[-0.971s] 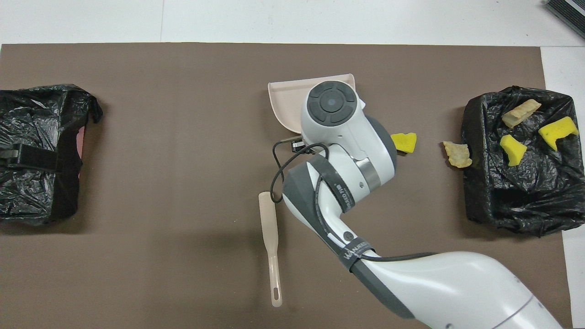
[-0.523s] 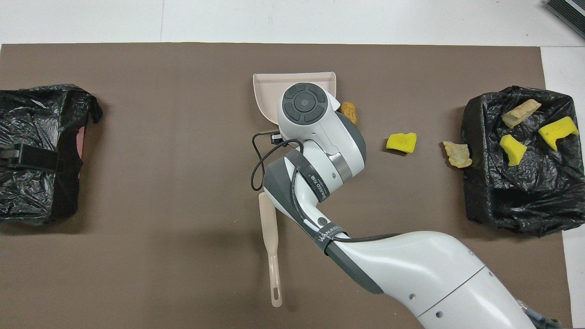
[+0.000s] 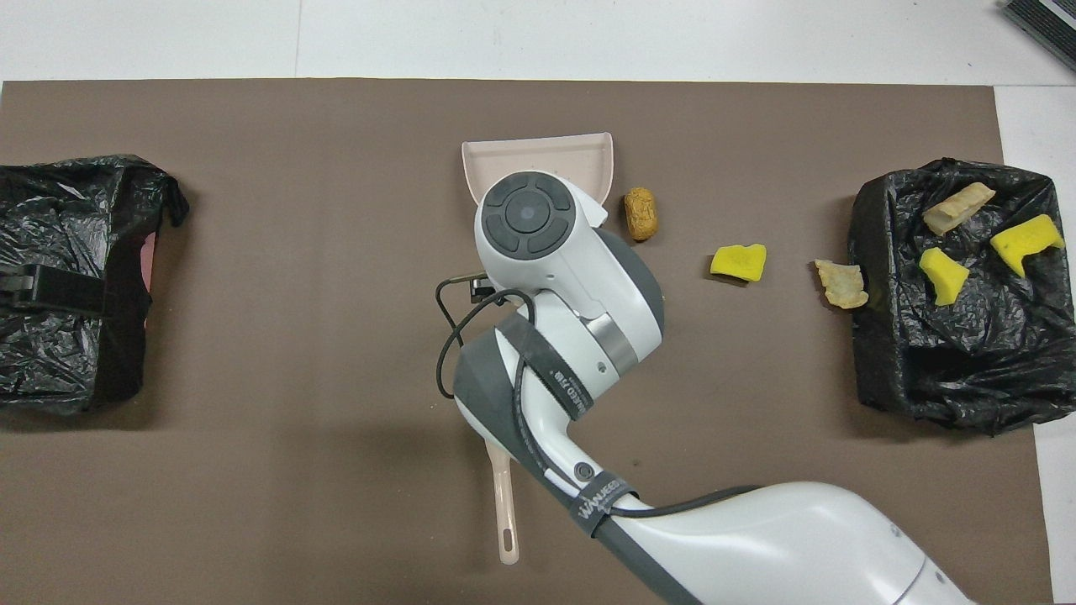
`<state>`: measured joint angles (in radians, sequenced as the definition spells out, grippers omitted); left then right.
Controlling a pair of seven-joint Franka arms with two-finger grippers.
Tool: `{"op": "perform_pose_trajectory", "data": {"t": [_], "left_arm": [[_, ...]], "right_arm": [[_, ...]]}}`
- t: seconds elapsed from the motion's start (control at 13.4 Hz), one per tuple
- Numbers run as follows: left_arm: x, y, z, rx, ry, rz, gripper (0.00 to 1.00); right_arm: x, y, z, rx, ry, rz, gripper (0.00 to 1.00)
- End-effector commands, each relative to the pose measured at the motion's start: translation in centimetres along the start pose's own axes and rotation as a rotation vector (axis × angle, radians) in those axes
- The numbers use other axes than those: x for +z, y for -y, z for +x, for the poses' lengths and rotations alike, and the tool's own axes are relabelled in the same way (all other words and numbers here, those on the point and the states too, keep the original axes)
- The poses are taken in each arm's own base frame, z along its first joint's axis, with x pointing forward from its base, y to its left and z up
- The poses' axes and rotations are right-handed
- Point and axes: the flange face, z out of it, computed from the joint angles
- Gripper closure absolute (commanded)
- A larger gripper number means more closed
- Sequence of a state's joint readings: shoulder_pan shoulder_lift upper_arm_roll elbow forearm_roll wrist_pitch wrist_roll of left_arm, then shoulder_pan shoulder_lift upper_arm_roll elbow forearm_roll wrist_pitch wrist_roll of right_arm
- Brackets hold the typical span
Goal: Sweep and dump trash in bin
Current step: 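Release the dustpan and withdraw the right gripper toward the robot, then reach the left gripper toward the dustpan while the right gripper approaches the brush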
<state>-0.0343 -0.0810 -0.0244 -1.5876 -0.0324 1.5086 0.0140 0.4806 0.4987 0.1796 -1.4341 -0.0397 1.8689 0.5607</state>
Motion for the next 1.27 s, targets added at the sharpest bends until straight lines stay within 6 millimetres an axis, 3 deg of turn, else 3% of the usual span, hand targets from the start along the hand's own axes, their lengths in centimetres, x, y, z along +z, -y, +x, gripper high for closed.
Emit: {"op": "perform_pose_trajectory", "data": {"t": [0.0, 0.37, 0.52, 0.67, 0.82, 1.05, 1.2], "left_arm": [[-0.4, 0.0, -0.5, -0.011, -0.006, -0.008, 0.00], [-0.4, 0.1, -0.5, -0.012, -0.006, -0.008, 0.00], [-0.4, 0.0, -0.5, -0.011, -0.006, -0.008, 0.00], [-0.3, -1.0, -0.5, 0.004, -0.004, -0.009, 0.00], [-0.1, -1.8, 0.4, 0.015, -0.044, -0.016, 0.00], [1.8, -5.2, 3.8, 0.069, -0.160, -0.025, 0.00], [3.0, -8.2, 5.3, 0.122, -0.197, -0.018, 0.00]], "right_arm": [[-0.5, -1.2, -3.8, 0.046, 0.082, 0.052, 0.00], [2.2, 1.5, -13.0, -0.030, 0.078, 0.006, 0.00], [3.3, 1.6, -15.2, -0.029, 0.067, 0.003, 0.00], [5.0, 3.2, -18.0, -0.019, 0.104, 0.007, 0.05], [7.1, 3.7, -19.8, -0.011, 0.104, -0.002, 0.16], [9.0, 4.1, -21.2, -0.029, 0.093, 0.001, 0.20], [9.1, 4.2, -21.2, -0.030, 0.091, 0.003, 0.24]]}}
